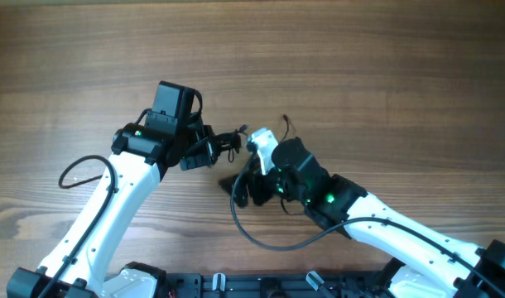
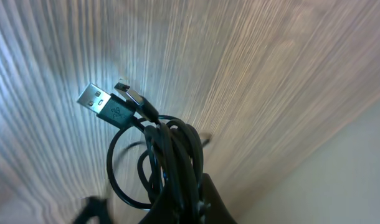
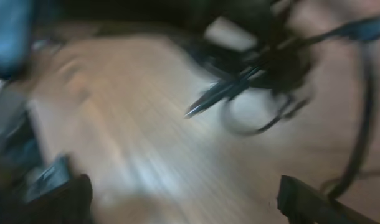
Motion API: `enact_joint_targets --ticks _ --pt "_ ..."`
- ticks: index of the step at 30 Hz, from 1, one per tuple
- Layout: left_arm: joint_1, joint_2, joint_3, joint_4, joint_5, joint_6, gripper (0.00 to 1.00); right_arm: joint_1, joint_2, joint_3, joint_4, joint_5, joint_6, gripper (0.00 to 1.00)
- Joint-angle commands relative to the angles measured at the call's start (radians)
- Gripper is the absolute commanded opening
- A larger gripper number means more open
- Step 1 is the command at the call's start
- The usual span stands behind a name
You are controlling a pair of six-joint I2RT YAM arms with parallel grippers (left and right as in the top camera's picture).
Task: Untangle cables
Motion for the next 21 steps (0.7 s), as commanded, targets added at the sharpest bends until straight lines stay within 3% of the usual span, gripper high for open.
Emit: enact_joint_targets --ticks 1,5,7,8,10,15,21 --pt "0.005 0.004 0.008 -0.002 0.123 -0.087 0.04 0.003 0.059 0.010 0.063 0.192 0.034 0.87" --pt "0.005 0.004 0.008 -0.010 0.193 -0.117 0.04 0.003 0.122 0.010 0.163 0.167 0.050 0.64" --pt "0.005 0.004 0.008 -0.013 0.200 -0.132 0.04 0.003 0.136 0.010 0.153 0.169 0.049 0.46" --pt "0.005 0.004 0.008 -0.012 0.199 -0.132 0.04 0.003 0.138 0.010 0.133 0.169 0.053 0.28" --pt "0.013 0.004 0.008 -0.011 0.183 -0.136 0.04 0.003 0.138 0.010 0.090 0.168 0.056 0.05" --pt "0.094 0.004 0.008 -0.006 0.103 -0.139 0.04 0.001 0.064 0.010 -0.041 0.055 0.051 0.05" --pt "0.237 0.004 0.008 -0.012 0.029 -0.130 0.06 -0.005 -0.134 0.010 -0.301 0.119 0.045 0.04"
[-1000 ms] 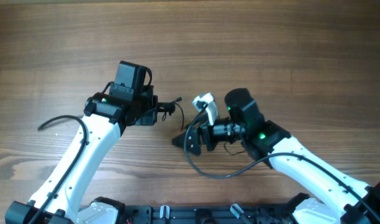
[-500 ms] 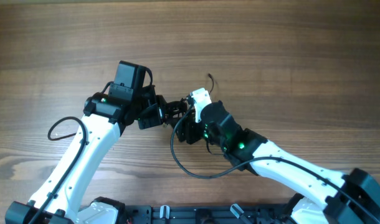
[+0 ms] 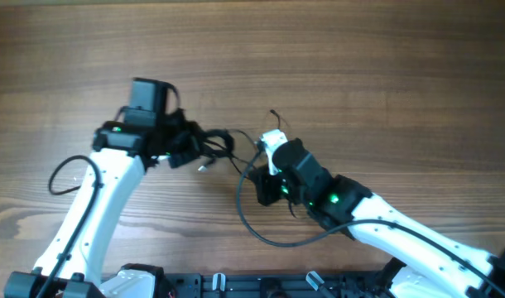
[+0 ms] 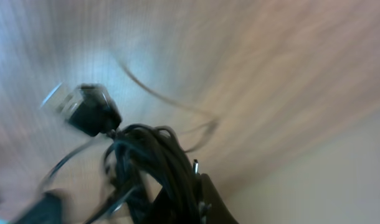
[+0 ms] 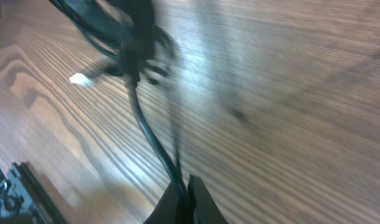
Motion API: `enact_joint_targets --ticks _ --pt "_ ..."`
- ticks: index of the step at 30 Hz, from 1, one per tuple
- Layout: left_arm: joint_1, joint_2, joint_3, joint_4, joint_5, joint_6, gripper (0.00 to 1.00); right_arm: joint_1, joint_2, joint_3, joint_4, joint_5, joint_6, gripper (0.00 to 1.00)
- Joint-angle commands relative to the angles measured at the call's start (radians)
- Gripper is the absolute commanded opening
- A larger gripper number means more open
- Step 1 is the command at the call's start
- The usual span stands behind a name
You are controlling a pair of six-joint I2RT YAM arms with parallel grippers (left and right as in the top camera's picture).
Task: Untangle cables
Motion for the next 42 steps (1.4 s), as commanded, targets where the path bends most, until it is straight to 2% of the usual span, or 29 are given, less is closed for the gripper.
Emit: enact_joint_targets --ticks 1,3,4,5,7,8,9,11,12,14,15,19,24,27,31,35,39,42 --pt "0.102 -0.003 0.009 0.001 -0.101 -0.130 0.06 -0.006 -0.097 -0.012 -0.069 0.073 -0.003 0.04" --pt "0.110 -0.003 0.009 0.000 -0.101 -0.130 0.07 -0.006 -0.132 -0.012 -0.090 0.130 -0.003 0.05" --pt "0.110 -0.003 0.009 0.001 -0.101 -0.130 0.06 -0.006 -0.137 -0.012 -0.089 0.137 -0.003 0.08" --pt "0.110 -0.003 0.009 0.000 -0.100 -0.130 0.06 -0.005 -0.134 -0.012 -0.087 0.136 0.000 0.17" --pt "0.109 -0.003 0.009 -0.010 -0.100 -0.130 0.06 -0.005 -0.120 -0.012 -0.087 0.114 -0.001 0.45" --pt "0.109 -0.003 0.009 -0.014 -0.100 -0.130 0.06 -0.005 -0.112 -0.012 -0.087 0.098 -0.001 0.52" --pt "0.109 -0.003 0.009 -0.014 -0.100 -0.130 0.06 -0.005 -0.102 -0.012 -0.089 0.058 -0.004 0.73" --pt "0.109 -0.003 0.009 -0.014 -0.084 -0.130 0.06 -0.005 -0.079 -0.012 -0.077 -0.024 -0.011 0.91" --pt "0.109 -0.003 0.009 -0.014 -0.072 -0.130 0.06 -0.005 -0.067 -0.012 -0.051 -0.080 -0.058 0.93" --pt "0.109 -0.003 0.009 -0.024 -0.028 -0.130 0.06 -0.004 -0.040 -0.012 0.033 -0.228 -0.182 0.92" --pt "0.109 -0.003 0.009 -0.031 -0.003 -0.130 0.05 -0.002 -0.016 -0.012 0.097 -0.289 -0.226 0.89" --pt "0.089 -0.003 0.009 -0.067 0.052 -0.130 0.06 -0.002 0.129 -0.012 0.308 -0.260 -0.239 0.73" --pt "0.028 -0.003 0.009 -0.082 0.055 -0.130 0.07 -0.002 0.270 -0.012 0.515 -0.146 -0.184 0.60" --pt "-0.003 -0.003 0.009 -0.084 0.055 -0.130 0.06 -0.002 0.281 -0.012 0.520 -0.110 -0.162 0.51" --pt "-0.008 -0.003 0.009 -0.086 0.034 -0.130 0.04 -0.005 0.259 -0.012 0.495 -0.111 -0.153 0.51" --pt "-0.008 -0.003 0.009 -0.085 -0.006 -0.130 0.04 -0.011 0.153 -0.012 0.418 -0.111 -0.131 0.52" --pt "-0.009 -0.003 0.009 -0.086 -0.006 -0.130 0.04 -0.011 0.146 -0.012 0.445 -0.081 -0.136 0.57" --pt "-0.009 -0.003 0.009 -0.086 0.045 -0.130 0.04 -0.011 0.187 -0.012 0.463 -0.021 -0.165 0.49"
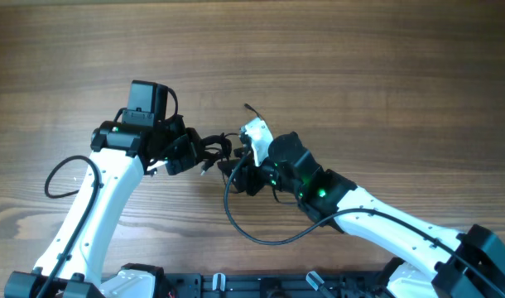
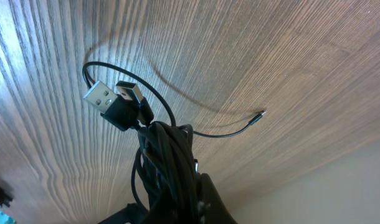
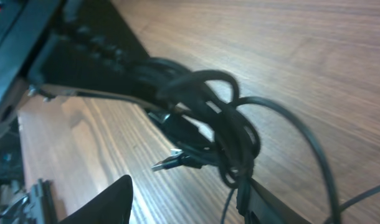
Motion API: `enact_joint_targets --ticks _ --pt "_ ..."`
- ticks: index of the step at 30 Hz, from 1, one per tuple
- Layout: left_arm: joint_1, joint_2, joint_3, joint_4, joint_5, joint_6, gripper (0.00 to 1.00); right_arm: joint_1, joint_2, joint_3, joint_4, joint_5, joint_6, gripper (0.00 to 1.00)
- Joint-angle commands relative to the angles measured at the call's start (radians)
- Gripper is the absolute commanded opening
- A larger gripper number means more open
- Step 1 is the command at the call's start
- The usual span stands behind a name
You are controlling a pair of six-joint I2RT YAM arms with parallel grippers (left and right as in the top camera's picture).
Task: Untangle cables
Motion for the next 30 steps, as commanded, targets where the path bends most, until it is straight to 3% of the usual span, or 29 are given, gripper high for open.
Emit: enact_joint_targets --ticks 1,4,6,8,10,17,25,27,30 --pt "-0.005 -0.003 0.009 -0.002 0.053 -0.130 0.04 -0.004 0.045 0.003 0.026 0.063 -0.021 0.48" --pt "-0.005 -0.003 0.009 -0.002 0.179 -0.126 0.04 -0.005 0.090 0.003 0.066 0.071 -0.020 0.47" --pt "-0.011 -0.003 0.009 -0.001 0.204 -0.126 0.04 -0.003 0.102 0.003 0.090 0.053 -0.016 0.35" --pt "-0.016 -0.003 0.009 0.000 0.203 -0.127 0.04 -0.003 0.101 0.003 0.095 0.014 -0.015 0.14" --pt "-0.014 -0.003 0.009 0.023 0.192 -0.127 0.04 -0.003 0.101 0.003 0.061 -0.042 0.017 0.05" --pt "0.057 -0.003 0.009 0.135 -0.023 -0.131 0.04 -0.005 0.034 0.003 -0.130 -0.293 0.069 0.05" --pt "0.169 -0.003 0.009 0.069 -0.098 -0.126 0.04 -0.005 -0.168 0.003 -0.336 -0.308 0.059 0.06" --pt "0.169 -0.003 0.009 0.060 -0.100 -0.126 0.05 -0.005 -0.188 0.003 -0.332 -0.293 0.058 0.10" --pt "0.169 -0.003 0.009 0.032 -0.112 -0.092 0.05 -0.004 -0.188 0.003 -0.311 -0.195 0.045 0.25"
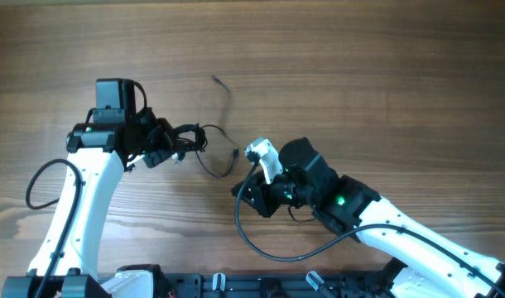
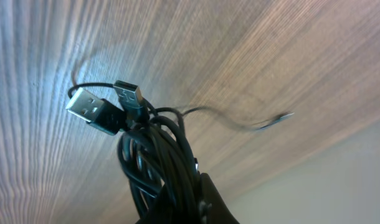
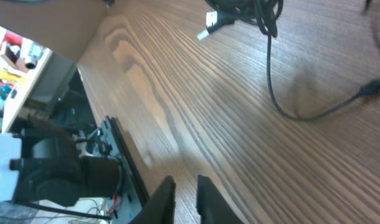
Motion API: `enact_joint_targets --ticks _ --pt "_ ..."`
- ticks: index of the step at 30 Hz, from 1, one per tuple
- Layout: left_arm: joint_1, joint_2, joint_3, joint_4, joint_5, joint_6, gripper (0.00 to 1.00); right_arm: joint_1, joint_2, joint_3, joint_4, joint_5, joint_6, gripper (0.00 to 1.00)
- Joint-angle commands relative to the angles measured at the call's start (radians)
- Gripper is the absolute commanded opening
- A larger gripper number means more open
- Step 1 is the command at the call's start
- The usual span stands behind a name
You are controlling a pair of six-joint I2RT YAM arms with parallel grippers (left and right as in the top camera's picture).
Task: Untangle cables
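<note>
My left gripper (image 1: 165, 147) is shut on a tangled bundle of black cables (image 1: 188, 136) at the left of the wooden table. In the left wrist view the bundle (image 2: 159, 162) rises from between the fingers, with a USB-A plug (image 2: 93, 112) and a smaller plug (image 2: 128, 93) on top. A thin strand (image 1: 223, 99) trails from the bundle across the table, and another curves to a free plug end (image 1: 236, 153). My right gripper (image 1: 251, 197) is apart from the bundle. Its jaws (image 3: 185, 194) stand a narrow gap apart, empty. That view shows the bundle (image 3: 249, 9) far off.
Each arm carries its own black wire loop, one by the left arm (image 1: 37, 178) and one under the right arm (image 1: 269, 248). A black rail (image 1: 236, 285) runs along the table's front edge, also visible in the right wrist view as the rail (image 3: 124, 168).
The left gripper has moved left with the bundle. The right gripper, wide open against the bundle before, now sits lower right with narrowed, empty jaws. A strand now lies loose on the table.
The left gripper held the bundle throughout. First the right gripper was close beside it. Then it was shut on a black strand while the left arm stood further left. Later it was wide open at the bundle. Now the arms are apart and strands trail out.
</note>
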Motion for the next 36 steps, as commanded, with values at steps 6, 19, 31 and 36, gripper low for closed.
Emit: enact_joint_targets --ticks 6,19,31,36 --pt "-0.040 -0.007 0.018 -0.039 0.021 -0.040 0.04 0.002 0.010 -0.005 0.085 0.224 -0.288 0.39" --pt "-0.131 -0.007 0.018 -0.039 0.165 -0.051 0.04 0.002 0.186 -0.005 0.305 0.191 -0.253 0.41" --pt "-0.155 -0.007 0.018 -0.066 0.269 -0.051 0.04 0.002 0.229 -0.005 0.357 0.311 -0.229 0.43" --pt "-0.155 -0.007 0.018 -0.043 0.341 -0.051 0.04 0.002 0.306 -0.005 0.415 0.179 -0.138 0.32"
